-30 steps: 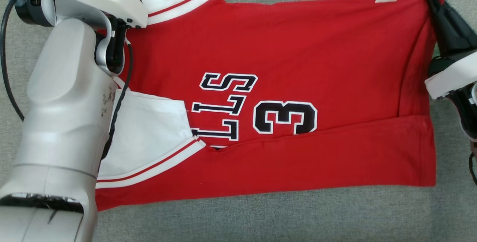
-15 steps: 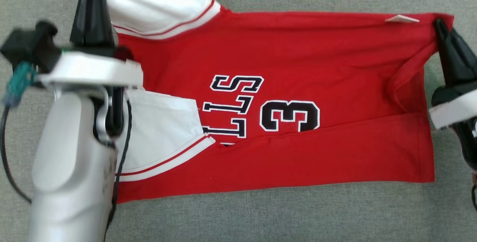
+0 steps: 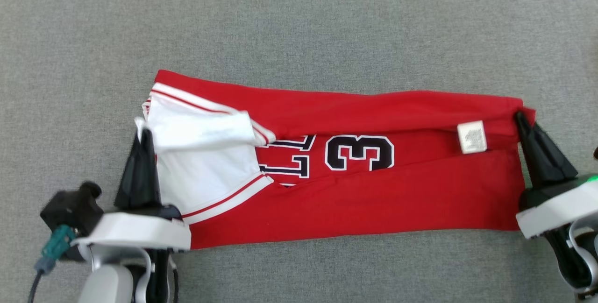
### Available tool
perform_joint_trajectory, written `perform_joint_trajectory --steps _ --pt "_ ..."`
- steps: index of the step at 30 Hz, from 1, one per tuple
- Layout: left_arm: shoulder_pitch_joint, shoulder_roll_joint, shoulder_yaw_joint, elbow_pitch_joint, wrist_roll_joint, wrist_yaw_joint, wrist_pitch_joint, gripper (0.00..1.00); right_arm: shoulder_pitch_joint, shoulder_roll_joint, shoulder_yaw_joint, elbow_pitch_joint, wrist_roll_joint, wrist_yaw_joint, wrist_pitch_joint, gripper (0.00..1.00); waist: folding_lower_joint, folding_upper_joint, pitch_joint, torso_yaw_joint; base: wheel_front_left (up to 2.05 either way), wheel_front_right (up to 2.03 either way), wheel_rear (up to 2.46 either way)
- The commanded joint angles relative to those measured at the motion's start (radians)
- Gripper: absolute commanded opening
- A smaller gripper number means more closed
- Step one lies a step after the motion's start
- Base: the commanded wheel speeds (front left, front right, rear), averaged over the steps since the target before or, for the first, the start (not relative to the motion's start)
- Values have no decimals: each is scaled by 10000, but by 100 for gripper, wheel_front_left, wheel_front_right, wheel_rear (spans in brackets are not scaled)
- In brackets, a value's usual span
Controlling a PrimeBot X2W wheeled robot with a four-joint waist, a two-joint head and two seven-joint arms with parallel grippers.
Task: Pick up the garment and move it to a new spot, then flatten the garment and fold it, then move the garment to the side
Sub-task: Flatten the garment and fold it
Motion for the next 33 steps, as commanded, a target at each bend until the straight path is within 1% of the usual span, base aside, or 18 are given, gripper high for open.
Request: perform_joint_trajectory --steps 1,8,9,11,12,13,17,19,22,26,29,33 --pt "407 5 -42 -100 -134 86 209 0 268 32 -32 -34 -264 -2 -118 0 0 0 -119 -18 0 0 0" --pt "1181 -99 -278 87 -491 257 689 0 833 315 -122 -83 -614 -3 -127 0 0 0 -294 -75 0 0 0" --pt "1230 -120 -290 127 -570 285 708 0 917 366 -148 -108 -629 -3 -117 17 0 0 -307 -79 0 0 0" --pt "1300 -127 -330 413 -727 299 830 0 1143 505 -196 -110 -598 -3 -50 64 0 0 -345 -77 0 0 0" --pt "1275 -131 -319 528 -798 283 830 17 1237 564 -233 -168 -608 -3 -47 100 0 0 -362 -74 0 0 0" --pt "1244 -120 -312 659 -776 303 793 100 1345 636 -241 -227 -582 -3 -42 100 0 0 -387 -73 0 0 0" --pt "1155 -17 -294 853 -410 393 177 100 1774 979 -414 -564 -683 -2 -245 100 0 0 -564 -137 0 0 0" --pt "1128 -7 -336 727 -118 438 -285 100 1930 1197 -541 -828 -723 -2 -369 100 0 0 -673 -189 0 0 0" --pt "1039 61 -362 536 327 590 -740 100 2031 1350 -688 -1213 -901 -2 -603 100 0 0 -867 -262 0 0 0" --pt "1029 43 -489 72 953 838 -996 100 1993 1559 -1041 -1602 -1267 -2 -781 100 0 0 -1191 -392 0 0 0" --pt "1093 10 -481 -200 1152 825 -1069 100 1940 1738 -1271 -1735 -1599 -2 -721 100 0 0 -1507 -475 0 0 0" --pt "1361 186 -556 -247 1583 786 -1106 100 2201 1980 -1457 -1688 -2105 -2 -527 100 0 0 -2072 -565 0 0 0"
